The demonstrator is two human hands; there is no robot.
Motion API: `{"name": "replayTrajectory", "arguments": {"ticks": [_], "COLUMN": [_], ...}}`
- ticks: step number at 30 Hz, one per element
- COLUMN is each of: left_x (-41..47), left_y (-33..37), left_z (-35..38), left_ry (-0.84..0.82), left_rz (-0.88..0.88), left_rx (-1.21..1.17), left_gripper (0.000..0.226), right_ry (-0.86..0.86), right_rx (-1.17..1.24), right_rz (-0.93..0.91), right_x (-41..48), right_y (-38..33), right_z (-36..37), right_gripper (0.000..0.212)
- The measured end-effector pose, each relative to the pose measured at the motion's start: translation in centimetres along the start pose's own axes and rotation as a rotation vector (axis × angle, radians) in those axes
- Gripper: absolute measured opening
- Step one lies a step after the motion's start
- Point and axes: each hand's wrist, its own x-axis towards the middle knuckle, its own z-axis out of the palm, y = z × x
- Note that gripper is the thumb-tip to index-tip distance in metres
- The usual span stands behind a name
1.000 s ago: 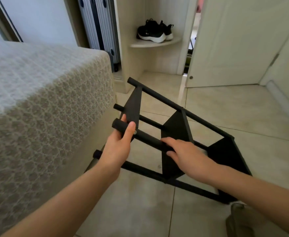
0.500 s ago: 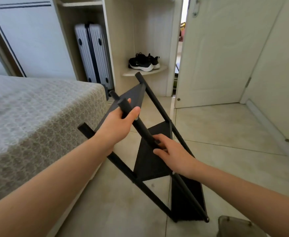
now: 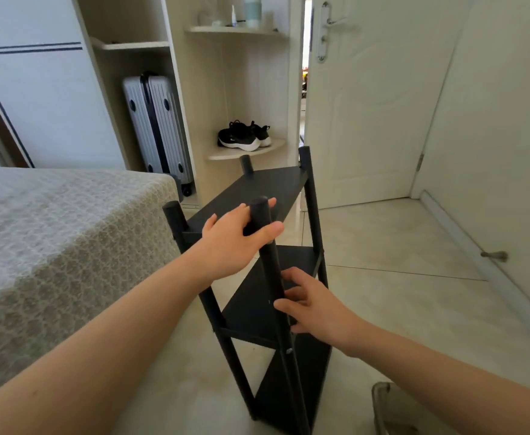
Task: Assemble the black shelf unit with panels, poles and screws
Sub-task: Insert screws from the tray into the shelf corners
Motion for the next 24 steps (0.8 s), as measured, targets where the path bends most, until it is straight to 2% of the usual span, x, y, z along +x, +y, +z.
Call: {"name": "replayTrajectory", "arguments": {"ticks": [6, 8, 11, 15, 20, 22, 24], "left_x": [-2.6, -3.4, -4.4, -5.5, -6.3, -6.5, -6.8], "left_y": [1.1, 1.3, 1.1, -0.4, -1.0, -0.8, -0.8], "left_z": [0.8, 1.1, 1.9, 3.1, 3.3, 3.3, 3.2], "left_ry": [-0.082, -0.087, 0.037, 0.232, 0.289, 0.267, 0.243], "left_rz": [0.154, 0.217, 0.301, 0.393, 0.406, 0.399, 0.391], "left_rx": [0.078, 0.083, 0.048, 0.066, 0.072, 0.060, 0.054], "left_gripper": [0.051, 0.058, 0.067, 0.047, 0.032, 0.022, 0.022], "right_ry": [0.020, 0.010, -0.011, -0.021, -0.108, -0.026, 0.140], "right_rx": [0.082, 0.106, 0.117, 0.072, 0.005, -0.042, -0.085], "right_rz": [0.023, 0.029, 0.037, 0.046, 0.100, 0.109, 0.132], "right_x": [-3.5, -4.5, -5.4, -5.5, -4.5, -3.5, -2.4], "right_y": [1.0, 1.6, 2.1, 2.3, 2.0, 2.0, 2.2], "right_z": [0.7, 0.8, 1.1, 1.6, 0.0, -1.6, -3.7], "right_gripper": [0.031, 0.028, 0.028, 0.031, 0.037, 0.042, 0.043]}}
